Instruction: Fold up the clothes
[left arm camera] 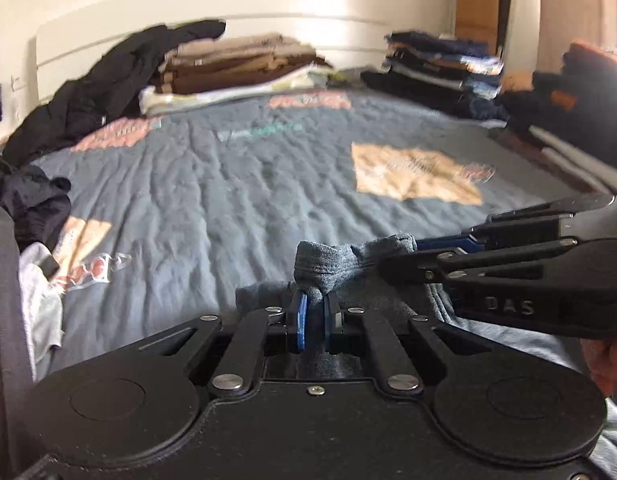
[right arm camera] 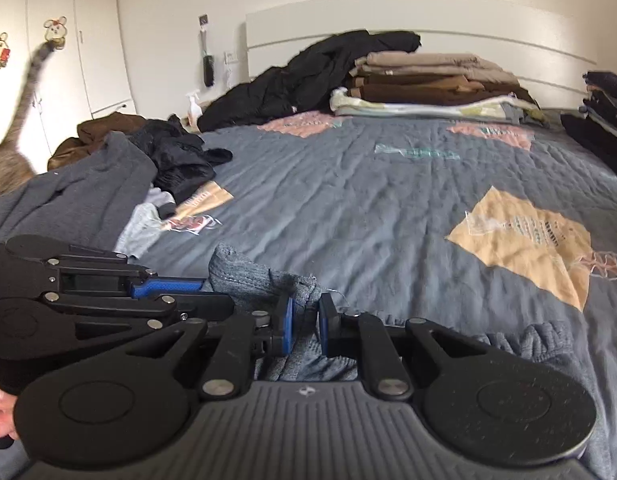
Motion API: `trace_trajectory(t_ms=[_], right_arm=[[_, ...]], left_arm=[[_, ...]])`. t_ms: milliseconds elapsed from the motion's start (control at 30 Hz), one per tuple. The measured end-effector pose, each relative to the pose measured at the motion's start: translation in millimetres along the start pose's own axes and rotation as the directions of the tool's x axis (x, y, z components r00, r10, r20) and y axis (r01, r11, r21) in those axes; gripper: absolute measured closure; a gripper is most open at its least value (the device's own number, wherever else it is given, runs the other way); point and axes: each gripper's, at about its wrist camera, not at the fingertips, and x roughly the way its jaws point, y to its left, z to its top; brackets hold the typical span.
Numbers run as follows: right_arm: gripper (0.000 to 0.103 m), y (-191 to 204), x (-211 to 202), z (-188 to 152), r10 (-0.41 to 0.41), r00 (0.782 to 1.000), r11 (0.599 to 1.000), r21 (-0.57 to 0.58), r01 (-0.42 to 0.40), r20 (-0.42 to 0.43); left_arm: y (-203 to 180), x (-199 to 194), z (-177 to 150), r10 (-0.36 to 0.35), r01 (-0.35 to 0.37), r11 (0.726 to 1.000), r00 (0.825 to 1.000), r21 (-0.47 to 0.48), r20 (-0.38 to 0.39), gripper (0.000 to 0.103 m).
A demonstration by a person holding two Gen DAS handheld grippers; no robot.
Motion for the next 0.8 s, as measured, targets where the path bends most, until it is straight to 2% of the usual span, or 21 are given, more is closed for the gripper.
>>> trace_trajectory(t_ms=[67, 133, 167, 200, 267, 367, 567, 667, 733, 800], right_arm=[[0.083, -1, 12, -2, -0.035, 0.999, 0.999, -0.008, 0.035, -0.025], [0.074, -3, 13, -5, -0.056, 0.998, 0.998, 0.000, 0.056, -0.032], [0.063, -4, 9, -7, -0.057, 0.998, 0.998, 0.009, 0.058, -0.023], [0.047, -7, 0, -10, -0.058, 0.998, 0.998, 0.027, 0.058, -0.010], [0.038, -11, -25, -15, -0.049, 0.999, 0.997, 0.064, 0.048, 0.007], [0.037, -12, -71, -25, -0.024, 0.999, 0.995, 0.095, 0.021, 0.028], [0.031, 13, -188, -71, 0.070, 0.997, 0.991, 0.114, -0.075, 0.044], [0.031, 49, -227, -114, 0.149, 0.989, 0.984, 0.102, -0.147, -0.013], [0.031, 80, -246, -143, 0.168, 0.984, 0.985, 0.043, -0.165, -0.055], [0.031, 101, -258, -162, 0.191, 0.980, 0.982, 0.016, -0.190, -0.052]], left_arm=[[1, -6, -5, 0.037, -0.037, 0.999, 0.999, 0.008, -0.006, 0.076], [11, -23, -12, 0.063, -0.063, 0.998, 0.998, -0.020, 0.000, 0.057], [18, -36, -17, 0.074, -0.074, 0.996, 0.997, -0.041, 0.011, 0.056], [26, -50, -21, 0.085, -0.084, 0.995, 0.996, -0.063, 0.024, 0.056], [34, -88, -31, 0.089, -0.083, 0.990, 0.995, -0.110, 0.044, 0.056], [31, -150, -47, 0.063, -0.054, 0.987, 0.996, -0.149, 0.061, 0.056], [-27, -267, -103, -0.051, 0.065, 0.985, 0.995, -0.160, 0.088, 0.052], [-62, -295, -132, -0.115, 0.133, 0.972, 0.988, -0.191, 0.104, 0.052], [-75, -297, -149, -0.128, 0.145, 0.964, 0.988, -0.223, 0.090, 0.053], [-87, -298, -165, -0.138, 0.153, 0.955, 0.988, -0.256, 0.075, 0.053]])
